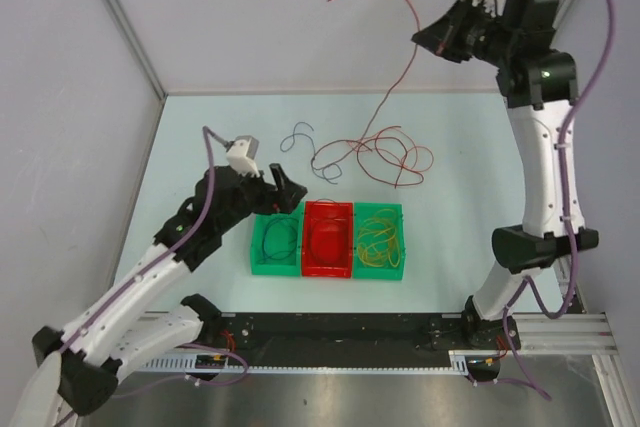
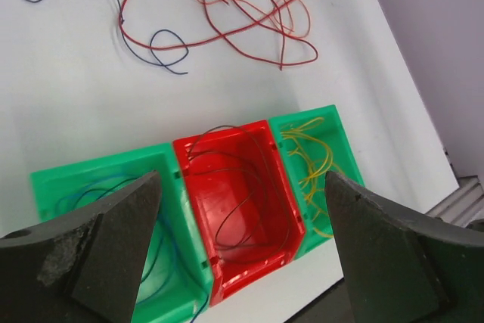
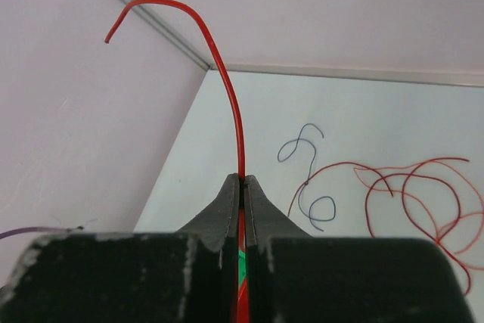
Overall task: Untangle the cables
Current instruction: Place the cable in the bin.
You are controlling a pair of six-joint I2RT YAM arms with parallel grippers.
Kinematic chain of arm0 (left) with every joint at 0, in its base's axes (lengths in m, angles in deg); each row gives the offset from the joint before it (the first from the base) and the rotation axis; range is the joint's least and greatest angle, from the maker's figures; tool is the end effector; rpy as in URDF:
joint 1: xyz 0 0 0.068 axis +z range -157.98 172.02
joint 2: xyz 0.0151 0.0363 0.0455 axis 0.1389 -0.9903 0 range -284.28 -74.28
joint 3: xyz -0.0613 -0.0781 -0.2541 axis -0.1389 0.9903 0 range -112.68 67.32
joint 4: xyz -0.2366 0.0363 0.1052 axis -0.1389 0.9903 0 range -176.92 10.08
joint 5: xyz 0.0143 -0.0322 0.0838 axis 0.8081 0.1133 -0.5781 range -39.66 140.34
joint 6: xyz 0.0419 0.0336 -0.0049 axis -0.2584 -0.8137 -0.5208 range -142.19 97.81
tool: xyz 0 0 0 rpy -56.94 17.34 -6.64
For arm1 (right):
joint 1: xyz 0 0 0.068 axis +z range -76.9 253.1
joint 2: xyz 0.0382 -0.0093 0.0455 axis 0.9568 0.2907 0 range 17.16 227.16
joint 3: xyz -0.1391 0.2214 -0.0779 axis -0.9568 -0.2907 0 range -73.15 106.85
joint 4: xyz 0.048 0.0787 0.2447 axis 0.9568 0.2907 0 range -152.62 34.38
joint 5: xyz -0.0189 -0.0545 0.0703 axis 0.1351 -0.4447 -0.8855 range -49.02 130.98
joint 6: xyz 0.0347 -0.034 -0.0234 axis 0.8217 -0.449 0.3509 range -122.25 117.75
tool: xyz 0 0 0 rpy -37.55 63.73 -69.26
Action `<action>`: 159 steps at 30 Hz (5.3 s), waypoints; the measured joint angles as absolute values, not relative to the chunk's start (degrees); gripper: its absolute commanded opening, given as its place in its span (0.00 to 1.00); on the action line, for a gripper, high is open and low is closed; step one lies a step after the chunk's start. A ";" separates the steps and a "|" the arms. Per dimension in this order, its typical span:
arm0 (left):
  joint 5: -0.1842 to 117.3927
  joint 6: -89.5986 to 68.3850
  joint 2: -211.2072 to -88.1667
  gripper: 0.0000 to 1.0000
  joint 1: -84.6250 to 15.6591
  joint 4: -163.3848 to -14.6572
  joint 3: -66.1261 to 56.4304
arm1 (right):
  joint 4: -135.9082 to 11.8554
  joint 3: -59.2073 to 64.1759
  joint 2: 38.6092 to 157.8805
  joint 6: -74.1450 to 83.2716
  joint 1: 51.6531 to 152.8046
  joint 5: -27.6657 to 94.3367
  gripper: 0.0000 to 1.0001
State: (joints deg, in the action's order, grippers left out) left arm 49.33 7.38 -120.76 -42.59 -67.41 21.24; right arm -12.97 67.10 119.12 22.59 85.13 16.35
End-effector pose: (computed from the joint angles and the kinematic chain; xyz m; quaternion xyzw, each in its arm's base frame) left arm 0.1541 -0.1055 0.3259 0.0309 0.8181 -0.2989 0.4904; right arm 0.3237 0.0841 0.5498 -0.0500 0.7662 0.3523 0.5352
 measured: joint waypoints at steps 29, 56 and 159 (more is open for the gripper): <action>39.03 -12.19 -168.32 0.76 -63.49 -98.60 -0.12 | -14.83 55.23 110.92 25.82 79.67 10.52 0.00; 35.71 -16.69 -151.14 0.00 -65.83 -82.23 -10.61 | -19.29 44.52 117.89 27.73 75.67 11.11 0.00; 30.75 -7.47 -122.51 0.00 -63.14 -54.27 -19.66 | -41.54 26.53 117.04 38.13 111.01 13.51 0.00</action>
